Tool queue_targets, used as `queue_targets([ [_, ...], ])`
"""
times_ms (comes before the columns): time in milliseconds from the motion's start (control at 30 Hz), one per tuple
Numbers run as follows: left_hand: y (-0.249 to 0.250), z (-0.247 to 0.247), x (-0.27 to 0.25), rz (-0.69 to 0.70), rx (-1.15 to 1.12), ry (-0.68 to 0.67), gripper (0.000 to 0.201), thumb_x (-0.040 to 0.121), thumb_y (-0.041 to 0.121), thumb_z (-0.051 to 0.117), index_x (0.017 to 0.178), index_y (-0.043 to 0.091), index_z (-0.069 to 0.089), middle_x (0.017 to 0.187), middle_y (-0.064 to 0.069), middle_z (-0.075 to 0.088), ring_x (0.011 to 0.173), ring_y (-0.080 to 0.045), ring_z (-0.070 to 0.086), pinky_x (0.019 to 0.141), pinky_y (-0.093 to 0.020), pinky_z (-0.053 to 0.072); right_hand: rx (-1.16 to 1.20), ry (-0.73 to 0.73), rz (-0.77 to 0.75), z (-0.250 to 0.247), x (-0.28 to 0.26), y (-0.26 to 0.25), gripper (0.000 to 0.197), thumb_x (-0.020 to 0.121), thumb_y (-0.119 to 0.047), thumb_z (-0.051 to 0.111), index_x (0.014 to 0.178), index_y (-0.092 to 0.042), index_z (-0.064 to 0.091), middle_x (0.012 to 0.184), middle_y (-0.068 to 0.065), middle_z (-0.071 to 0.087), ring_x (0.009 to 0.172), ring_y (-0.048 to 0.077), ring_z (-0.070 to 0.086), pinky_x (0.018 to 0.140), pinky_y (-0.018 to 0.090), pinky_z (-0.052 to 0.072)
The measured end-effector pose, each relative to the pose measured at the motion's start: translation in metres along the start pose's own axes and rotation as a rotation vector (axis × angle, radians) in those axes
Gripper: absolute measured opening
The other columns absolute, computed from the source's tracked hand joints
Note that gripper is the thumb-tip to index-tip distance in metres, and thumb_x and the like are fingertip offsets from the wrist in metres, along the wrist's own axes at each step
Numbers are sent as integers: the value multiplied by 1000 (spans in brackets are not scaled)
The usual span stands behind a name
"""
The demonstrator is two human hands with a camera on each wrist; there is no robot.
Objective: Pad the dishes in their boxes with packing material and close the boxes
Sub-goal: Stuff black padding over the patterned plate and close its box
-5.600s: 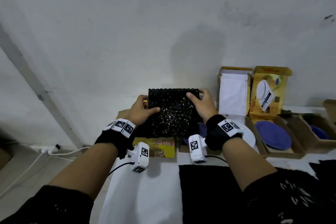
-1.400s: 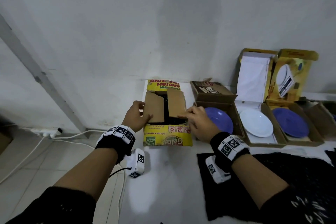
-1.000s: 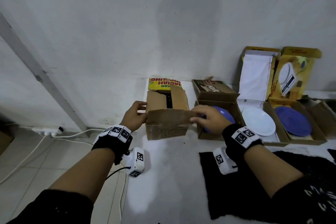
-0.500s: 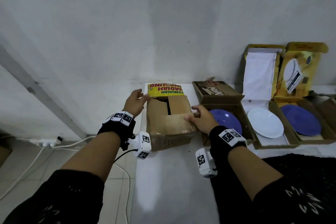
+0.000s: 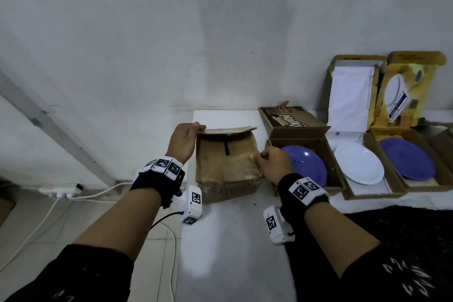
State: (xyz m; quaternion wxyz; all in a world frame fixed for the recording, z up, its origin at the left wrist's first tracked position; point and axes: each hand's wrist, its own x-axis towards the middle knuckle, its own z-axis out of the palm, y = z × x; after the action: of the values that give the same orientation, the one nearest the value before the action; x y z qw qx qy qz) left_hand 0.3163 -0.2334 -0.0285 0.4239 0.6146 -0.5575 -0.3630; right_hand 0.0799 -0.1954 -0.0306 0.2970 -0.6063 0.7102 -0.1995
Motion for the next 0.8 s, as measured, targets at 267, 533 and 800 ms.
queue_targets([
  [267, -13, 6, -32, -131, 17, -90, 38, 90, 32, 61, 126, 20, 58, 130, 0, 56, 120, -18, 52, 103, -28, 40, 22, 105, -37, 7, -7, 0, 36, 86, -40, 63, 72, -8, 55, 80, 14, 64, 80, 28, 57, 69, 34, 42],
  [533, -11, 17, -47, -126, 44, 27, 50, 83, 12, 69, 131, 16, 53, 134, 0, 55, 118, -13, 52, 92, -8, 33, 101, 65, 0, 8, -10, -1, 36, 87, -42, 62, 78, -8, 56, 83, 14, 63, 83, 29, 57, 71, 34, 42],
  [800, -10, 20, -49, -128, 75, 42, 49, 83, 10, 69, 129, 17, 55, 127, -3, 59, 104, -8, 53, 88, -8, 33, -105, -160, 178, 14, 2, -51, 101, 71, -73, 58, 136, -3, 24, 138, 15, 44, 125, 31, 47, 93, 36, 41],
])
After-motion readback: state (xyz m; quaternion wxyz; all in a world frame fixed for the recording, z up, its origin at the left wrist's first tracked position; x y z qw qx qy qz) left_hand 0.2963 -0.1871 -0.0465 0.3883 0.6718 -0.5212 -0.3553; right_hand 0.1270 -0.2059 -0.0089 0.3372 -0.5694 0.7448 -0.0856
